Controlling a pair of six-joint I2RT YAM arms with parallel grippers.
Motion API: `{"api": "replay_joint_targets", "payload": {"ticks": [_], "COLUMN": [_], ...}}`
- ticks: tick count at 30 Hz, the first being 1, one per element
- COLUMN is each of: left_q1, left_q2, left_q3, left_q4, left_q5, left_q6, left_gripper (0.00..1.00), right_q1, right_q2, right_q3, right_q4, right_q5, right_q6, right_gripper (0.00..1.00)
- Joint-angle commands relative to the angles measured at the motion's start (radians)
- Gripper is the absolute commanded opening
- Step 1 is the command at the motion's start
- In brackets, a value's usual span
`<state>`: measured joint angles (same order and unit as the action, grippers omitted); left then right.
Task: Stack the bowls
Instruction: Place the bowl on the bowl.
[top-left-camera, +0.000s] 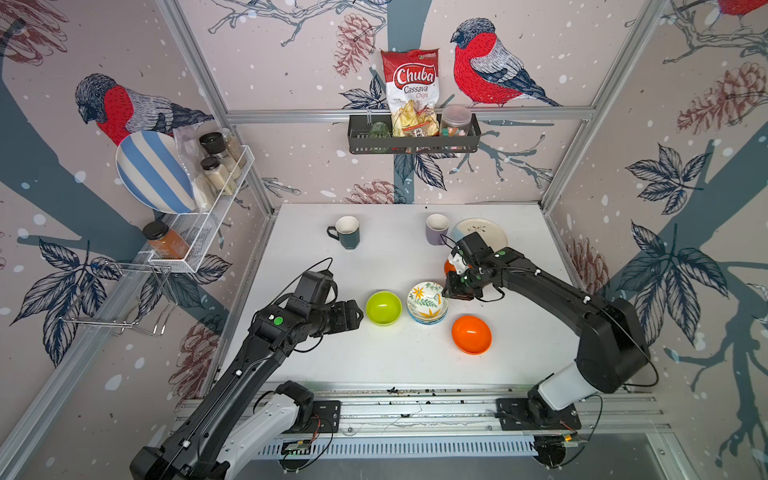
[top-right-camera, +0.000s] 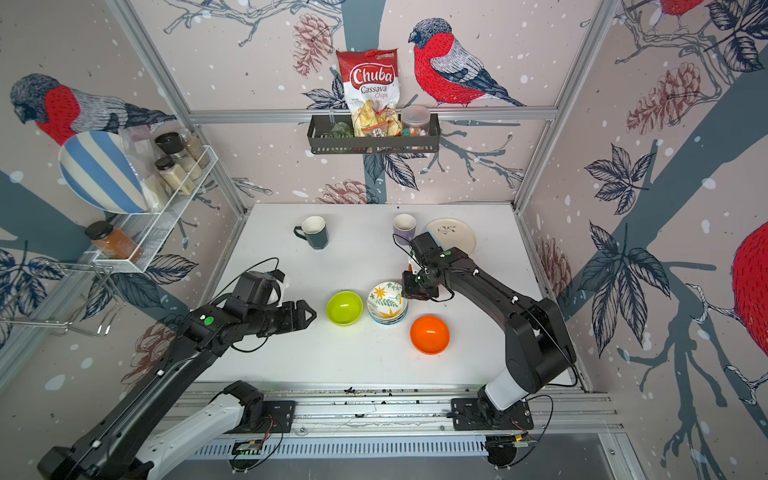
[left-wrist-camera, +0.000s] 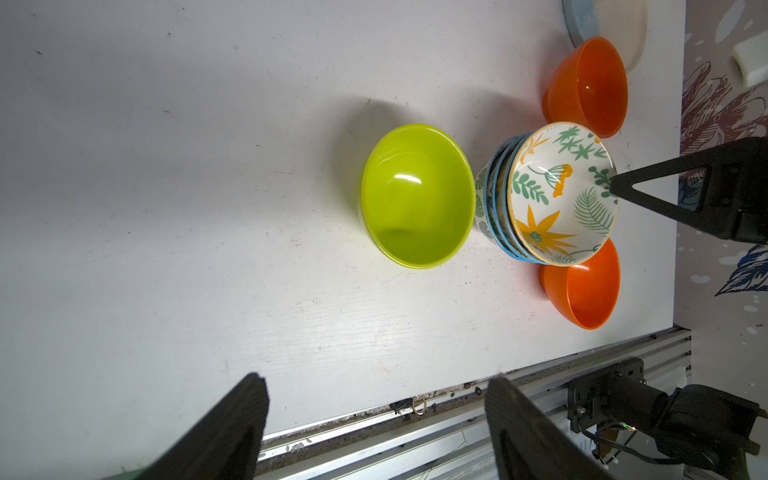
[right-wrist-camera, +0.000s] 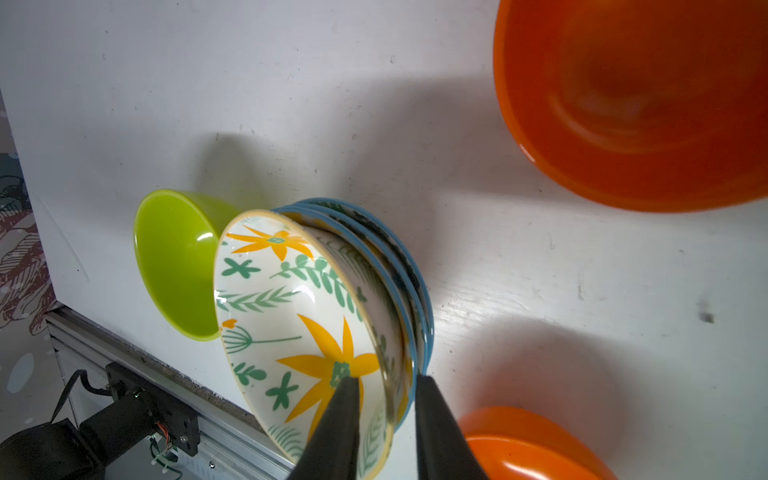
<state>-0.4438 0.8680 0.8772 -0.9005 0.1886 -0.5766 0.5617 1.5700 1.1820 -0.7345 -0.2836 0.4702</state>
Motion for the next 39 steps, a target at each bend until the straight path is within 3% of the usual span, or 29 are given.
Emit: {"api": "replay_joint_targets", "payload": {"ticks": [1, 10, 27, 39], "left_q1": [0.002, 0.002, 0.002, 0.002], "left_q2": [-0.001, -0.002, 0.001, 0.002], "left_q3": [-0.001, -0.002, -0.002, -0.002], "left_q4": [0.018, 0.018, 0.02, 0.02], "left_q5": [0.008, 0.009, 0.008, 0.009], "left_q6": [0.008, 0.008, 0.007, 0.007], "left_gripper": [0.84, 0.84, 0.84, 0.84], "right_q1": [-0.003, -0.005, -0.023, -0.025], "right_q2": [-0.001, 0.002, -0.02, -0.024], "right_q3": [-0.001, -0.017, -0.062, -0.076], "right_q4": [0.006, 0.022, 0.079, 0.091], "right_q5": [0.011, -0.002, -0.047, -0.052], "right_q6": [-0.005, -0.001, 0.013, 0.011], "right_gripper": [0.22, 0.14, 0.08, 0.12]}}
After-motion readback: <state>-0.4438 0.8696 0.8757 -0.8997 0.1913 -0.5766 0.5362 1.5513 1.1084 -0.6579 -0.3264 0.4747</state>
